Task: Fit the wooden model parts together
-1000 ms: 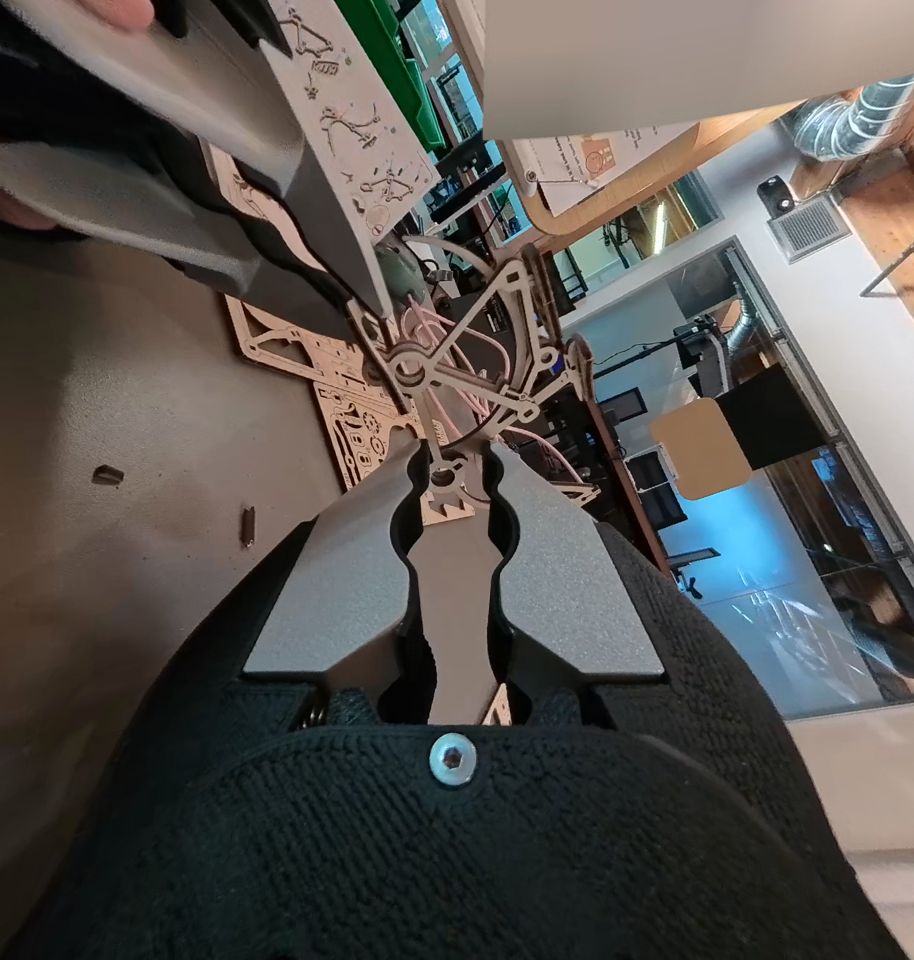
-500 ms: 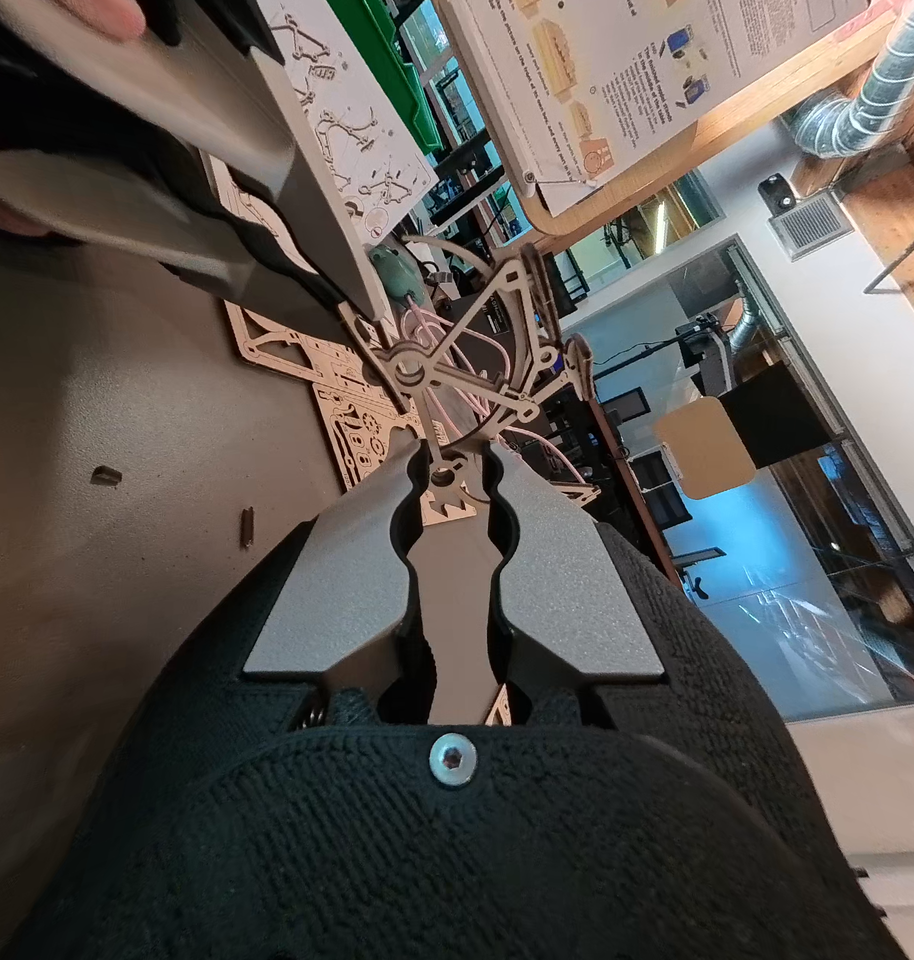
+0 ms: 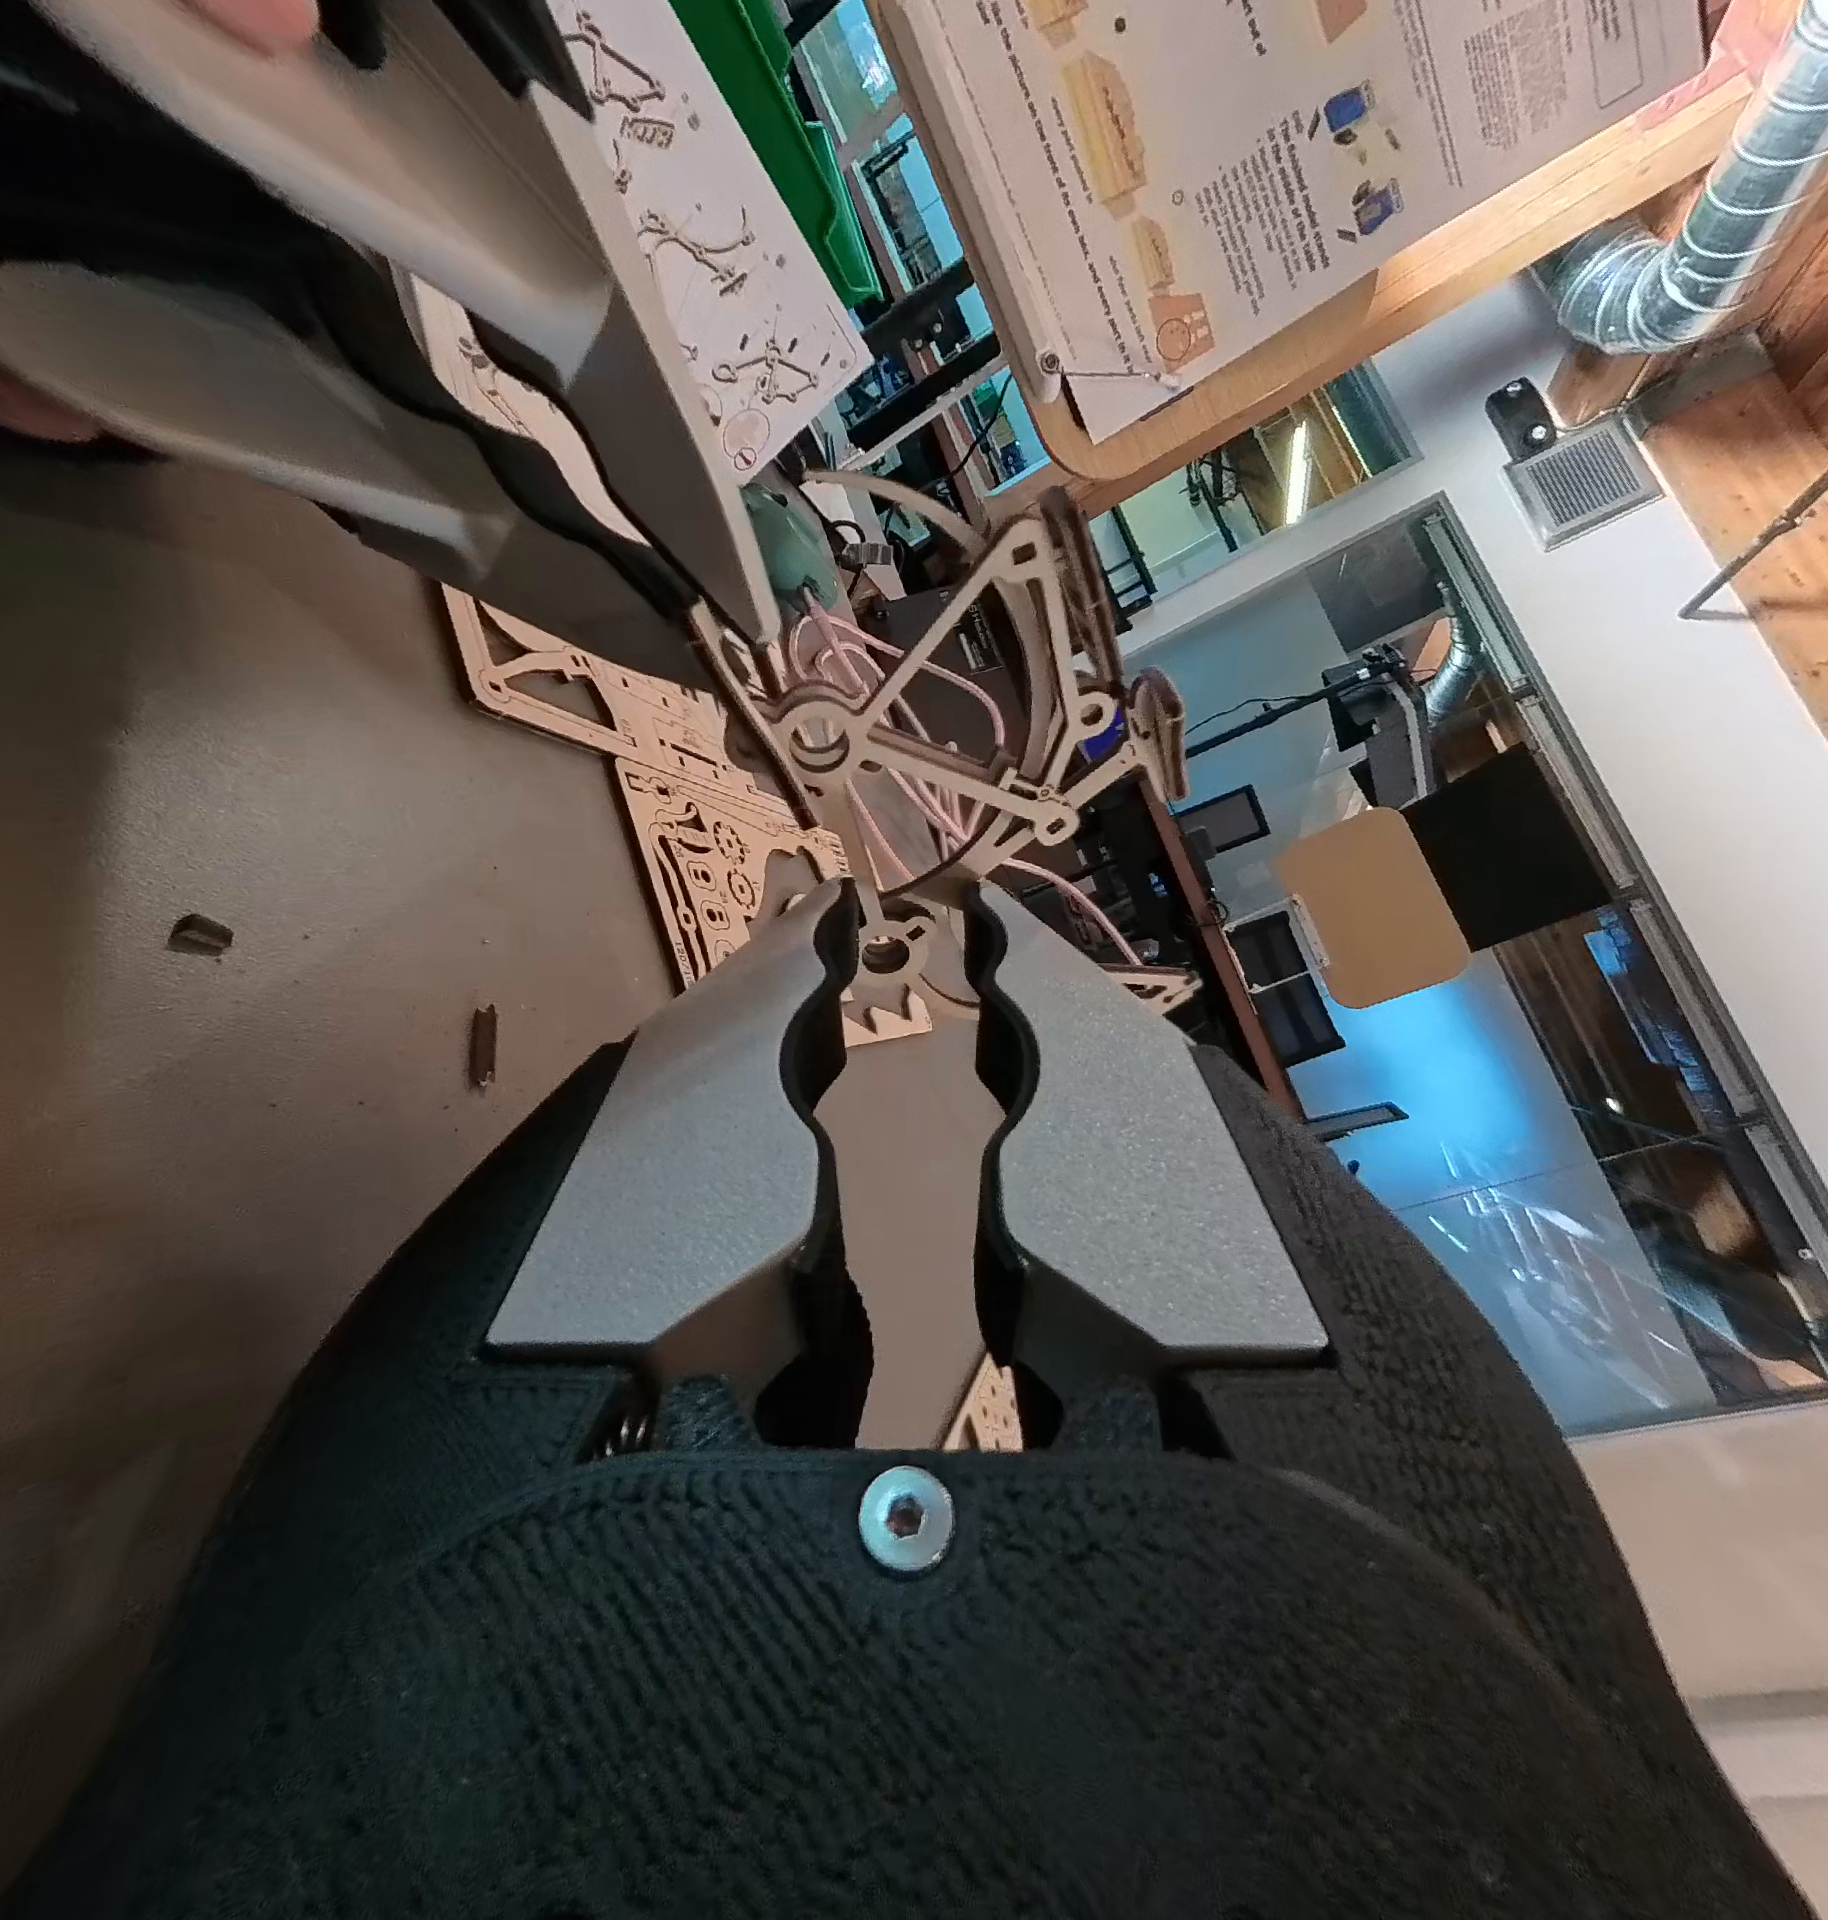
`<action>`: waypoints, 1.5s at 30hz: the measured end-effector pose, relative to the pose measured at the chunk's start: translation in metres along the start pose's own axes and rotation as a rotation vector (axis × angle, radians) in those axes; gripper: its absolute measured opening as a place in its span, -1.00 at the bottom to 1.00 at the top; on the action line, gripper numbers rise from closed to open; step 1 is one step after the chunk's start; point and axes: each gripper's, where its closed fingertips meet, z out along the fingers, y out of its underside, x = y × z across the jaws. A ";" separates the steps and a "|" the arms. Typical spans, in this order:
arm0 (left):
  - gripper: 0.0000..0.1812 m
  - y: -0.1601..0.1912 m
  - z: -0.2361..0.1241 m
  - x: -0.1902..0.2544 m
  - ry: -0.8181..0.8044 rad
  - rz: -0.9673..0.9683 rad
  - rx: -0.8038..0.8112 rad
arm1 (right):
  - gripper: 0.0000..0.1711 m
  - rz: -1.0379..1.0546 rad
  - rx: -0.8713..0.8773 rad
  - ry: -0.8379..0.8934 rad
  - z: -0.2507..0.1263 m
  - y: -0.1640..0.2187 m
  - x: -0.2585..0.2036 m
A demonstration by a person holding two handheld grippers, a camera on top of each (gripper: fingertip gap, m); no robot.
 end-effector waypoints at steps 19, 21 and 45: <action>-1.00 0.015 0.006 0.003 0.019 -0.090 -0.006 | -0.80 -0.160 -0.004 0.083 -0.018 -0.005 0.008; -1.00 0.017 0.005 0.006 0.039 -0.106 0.005 | -0.79 -0.157 0.010 0.085 -0.022 -0.007 0.009; -1.00 0.026 0.007 0.003 0.015 -0.035 0.103 | -0.79 -0.169 0.034 0.098 -0.032 -0.005 0.016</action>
